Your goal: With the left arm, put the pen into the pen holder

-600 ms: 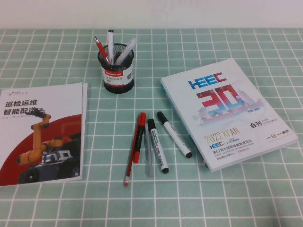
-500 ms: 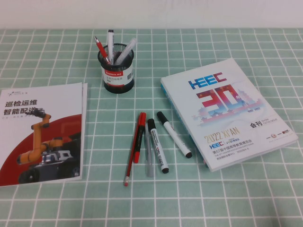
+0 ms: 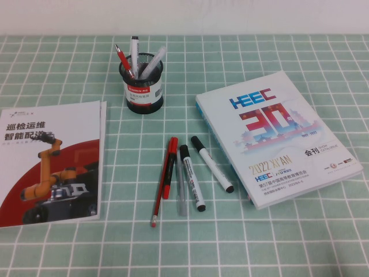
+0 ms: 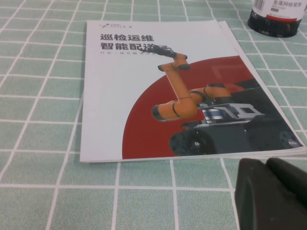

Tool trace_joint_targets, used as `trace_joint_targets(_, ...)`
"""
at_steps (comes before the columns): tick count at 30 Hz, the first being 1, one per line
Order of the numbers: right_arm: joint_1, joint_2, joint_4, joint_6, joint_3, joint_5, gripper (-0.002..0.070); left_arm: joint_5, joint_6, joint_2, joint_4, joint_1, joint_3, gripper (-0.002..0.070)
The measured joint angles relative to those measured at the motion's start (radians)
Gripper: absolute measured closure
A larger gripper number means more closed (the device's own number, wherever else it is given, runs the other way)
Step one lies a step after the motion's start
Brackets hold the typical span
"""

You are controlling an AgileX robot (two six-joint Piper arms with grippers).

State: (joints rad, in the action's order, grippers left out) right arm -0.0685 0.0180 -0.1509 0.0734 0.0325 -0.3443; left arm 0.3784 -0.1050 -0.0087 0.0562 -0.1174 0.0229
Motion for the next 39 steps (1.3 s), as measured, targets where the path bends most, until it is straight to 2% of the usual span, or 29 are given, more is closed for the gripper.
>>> trace_joint_targets(21,0.000,0.000,0.000,0.000,0.000,0.000,0.0696,-0.051,-0.003,0.000,-0.006,0.000,0.003,0.0675)
trace_joint_targets(25,0.000,0.000,0.000,0.000,0.000,0.000,0.0696,-0.106,-0.070,0.000,-0.076,0.000,0.003,0.0675)
trace_joint_targets(31,0.000,0.000,0.000,0.000,0.000,0.000,0.0696,-0.223,-0.129,0.000,-0.274,0.000,0.003,0.0675)
trace_joint_targets(39,0.000,0.000,0.000,0.000,0.000,0.000,0.0696,-0.247,-0.147,0.000,-0.323,0.000,0.003,0.0675)
